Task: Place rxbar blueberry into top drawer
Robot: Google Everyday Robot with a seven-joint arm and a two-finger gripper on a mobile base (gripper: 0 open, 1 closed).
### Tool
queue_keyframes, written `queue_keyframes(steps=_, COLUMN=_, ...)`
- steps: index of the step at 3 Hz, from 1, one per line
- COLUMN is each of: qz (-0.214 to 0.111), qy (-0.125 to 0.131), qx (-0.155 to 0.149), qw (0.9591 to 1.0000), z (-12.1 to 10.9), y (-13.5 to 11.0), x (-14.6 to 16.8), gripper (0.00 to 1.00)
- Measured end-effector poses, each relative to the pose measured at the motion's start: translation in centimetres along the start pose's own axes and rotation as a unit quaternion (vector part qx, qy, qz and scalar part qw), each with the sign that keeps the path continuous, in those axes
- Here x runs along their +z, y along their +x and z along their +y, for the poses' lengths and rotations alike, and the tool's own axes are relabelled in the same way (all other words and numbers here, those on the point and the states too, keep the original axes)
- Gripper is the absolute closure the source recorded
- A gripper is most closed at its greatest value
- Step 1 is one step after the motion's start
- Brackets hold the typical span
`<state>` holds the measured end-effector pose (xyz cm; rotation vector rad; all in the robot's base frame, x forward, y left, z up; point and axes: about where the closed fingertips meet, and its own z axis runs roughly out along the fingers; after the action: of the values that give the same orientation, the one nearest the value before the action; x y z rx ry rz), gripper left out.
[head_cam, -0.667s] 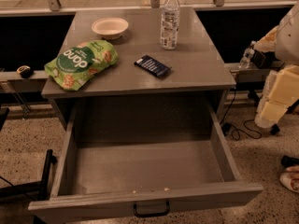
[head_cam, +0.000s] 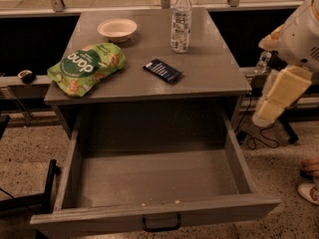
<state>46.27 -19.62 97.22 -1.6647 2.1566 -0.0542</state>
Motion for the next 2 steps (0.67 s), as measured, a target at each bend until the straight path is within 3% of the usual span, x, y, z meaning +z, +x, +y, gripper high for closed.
queue_keyframes(steps=1, qz=-0.078, qy=0.027, qx=0.009, qw=0.9965, z=-4.4, y=-5.9, x=3.1, gripper=0.0)
queue_keyframes(steps=2, qz=-0.145, qy=0.033, qx=0.034, qw=0.9882, z=-8.6, y=-12.7, x=7.3, gripper=0.0)
